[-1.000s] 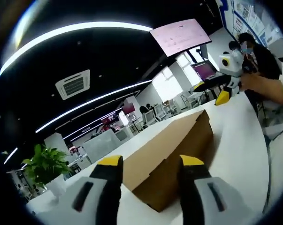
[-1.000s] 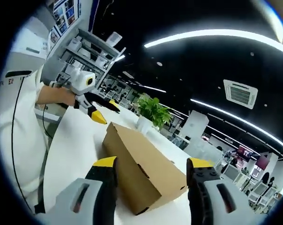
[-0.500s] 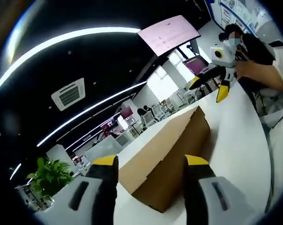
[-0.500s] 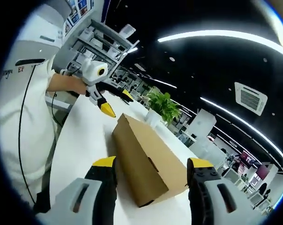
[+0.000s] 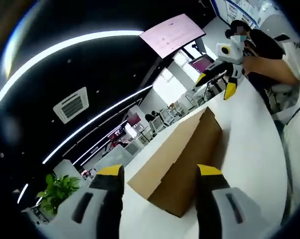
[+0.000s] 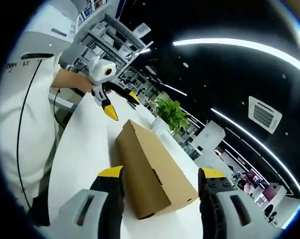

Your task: Operate the shoe box by opening the lid, removing the specified soft item, and placing it in the target area until the item is outside and the box remains undamaged.

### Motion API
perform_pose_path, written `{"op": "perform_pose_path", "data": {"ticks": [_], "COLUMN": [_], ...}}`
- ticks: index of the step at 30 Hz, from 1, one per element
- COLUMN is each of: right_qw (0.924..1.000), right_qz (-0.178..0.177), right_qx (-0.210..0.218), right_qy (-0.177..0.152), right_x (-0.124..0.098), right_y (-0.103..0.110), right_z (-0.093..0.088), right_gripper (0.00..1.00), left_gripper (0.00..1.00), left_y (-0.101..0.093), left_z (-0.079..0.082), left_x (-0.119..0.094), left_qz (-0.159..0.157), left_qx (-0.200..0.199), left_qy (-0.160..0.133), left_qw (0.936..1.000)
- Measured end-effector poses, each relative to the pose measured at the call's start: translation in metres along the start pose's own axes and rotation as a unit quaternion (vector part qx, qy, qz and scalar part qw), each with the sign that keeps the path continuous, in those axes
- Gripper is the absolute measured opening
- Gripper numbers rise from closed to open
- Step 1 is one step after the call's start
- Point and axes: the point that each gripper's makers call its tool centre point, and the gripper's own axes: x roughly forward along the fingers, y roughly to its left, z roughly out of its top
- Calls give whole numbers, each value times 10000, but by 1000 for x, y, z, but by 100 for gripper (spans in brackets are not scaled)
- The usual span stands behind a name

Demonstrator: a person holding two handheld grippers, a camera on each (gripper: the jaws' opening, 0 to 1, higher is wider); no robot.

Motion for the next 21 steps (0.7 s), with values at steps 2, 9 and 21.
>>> {"op": "perform_pose_path", "data": {"ticks": [2, 9, 21], "right_qw": [10000, 9987, 9976], "right_qz": [-35, -261, -171], "right_qx": [0, -441, -650], "right_qy": [-56, 74, 175], "right_x": [-1, -1, 6], "right_y": [-1, -6, -9], "right_z": [3, -4, -6], "right_gripper": [65, 59, 56], "left_gripper": [59, 58, 53], "left_y": [1, 12, 16], "left_z": [-4, -20, -17], "left_x": [0, -1, -1], "left_qz": [40, 213, 195], "left_qx": [252, 502, 434], "left_qy": [145, 443, 194], "left_qw": [9996, 9975, 9987]}}
